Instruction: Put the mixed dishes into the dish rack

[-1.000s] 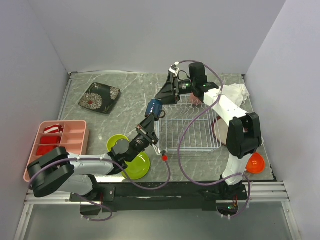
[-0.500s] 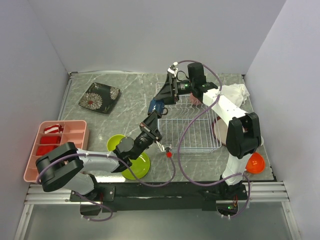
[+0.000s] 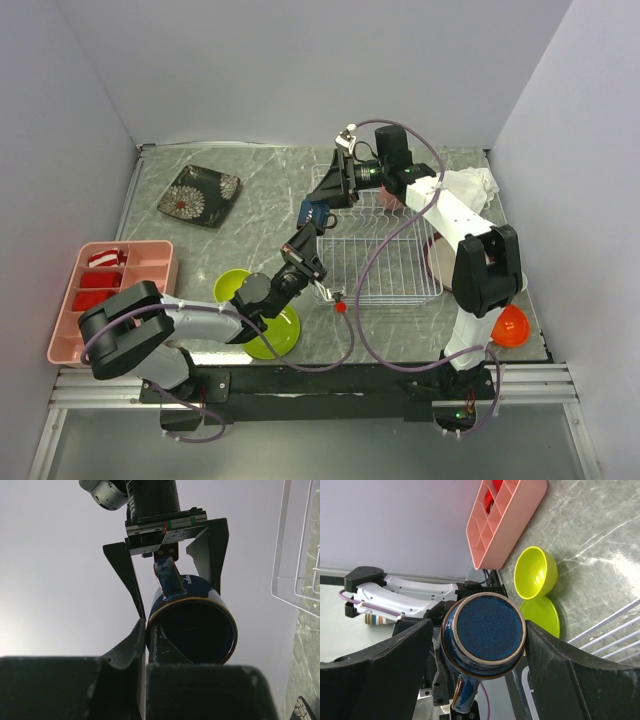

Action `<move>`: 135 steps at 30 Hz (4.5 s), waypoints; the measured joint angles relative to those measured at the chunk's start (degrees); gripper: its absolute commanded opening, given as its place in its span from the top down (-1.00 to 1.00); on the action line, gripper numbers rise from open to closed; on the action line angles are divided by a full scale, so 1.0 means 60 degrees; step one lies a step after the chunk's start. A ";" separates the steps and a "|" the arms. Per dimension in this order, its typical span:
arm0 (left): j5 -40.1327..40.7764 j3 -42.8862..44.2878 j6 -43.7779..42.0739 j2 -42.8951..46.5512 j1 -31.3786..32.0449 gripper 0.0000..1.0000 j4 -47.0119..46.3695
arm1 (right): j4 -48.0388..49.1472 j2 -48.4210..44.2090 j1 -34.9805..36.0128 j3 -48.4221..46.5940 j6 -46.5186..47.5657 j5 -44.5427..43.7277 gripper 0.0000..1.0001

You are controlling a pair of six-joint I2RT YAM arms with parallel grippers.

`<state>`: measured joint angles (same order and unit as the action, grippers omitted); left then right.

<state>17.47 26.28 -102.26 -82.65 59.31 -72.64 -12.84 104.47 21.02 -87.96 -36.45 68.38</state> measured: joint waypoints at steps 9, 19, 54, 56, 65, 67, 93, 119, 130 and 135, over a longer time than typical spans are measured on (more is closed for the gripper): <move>0.0033 0.0018 -0.0011 -0.0251 -0.0044 0.98 -0.0135 | -0.0466 0.0044 -0.0004 -0.0124 0.0554 -0.0393 -0.18; 0.0098 0.0026 0.0084 -0.0546 -0.0117 0.35 -0.0197 | -0.2368 0.0062 0.0127 -0.1089 0.2994 -0.1330 0.00; 0.3920 0.0546 0.6273 0.3920 0.0033 -0.80 0.7428 | -0.1872 0.2291 0.0055 -0.3632 0.8083 -0.8284 0.21; 0.3985 0.0630 0.6510 0.3865 -0.0015 -0.80 0.7690 | -0.1195 0.2200 0.0051 -0.3115 0.8426 -0.8298 0.19; 0.4076 0.0681 0.7344 0.3854 -0.0106 -0.81 0.8419 | -0.0415 0.2164 -0.0120 -0.2280 0.9959 -0.7912 0.19; 0.4076 0.0681 0.7482 0.3829 -0.0106 -0.81 0.8506 | -0.0244 0.2167 -0.0248 -0.2284 1.0233 -0.7697 0.19; 0.4073 0.1140 0.8539 0.2681 -0.0124 -0.82 0.9103 | -0.0120 0.2987 -0.1348 -0.2284 1.1970 -0.5377 0.10; 0.4044 0.1355 0.8739 0.2226 -0.0124 -0.86 0.9078 | -0.1665 0.3683 -0.1829 -0.2834 1.3329 -0.4951 -0.71; 0.3923 0.1355 0.8783 0.2368 -0.0178 -0.99 0.8950 | -0.1719 0.2528 -0.1876 -0.2688 1.2608 -0.5140 -1.00; 0.3504 0.1577 0.9420 0.2707 -0.0845 -0.99 0.9544 | -0.1359 0.1264 -0.1876 -0.2197 1.1613 -0.5686 -1.00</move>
<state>38.50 35.75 -45.74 -66.41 54.24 -15.38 -20.99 112.05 9.76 -101.14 33.23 34.26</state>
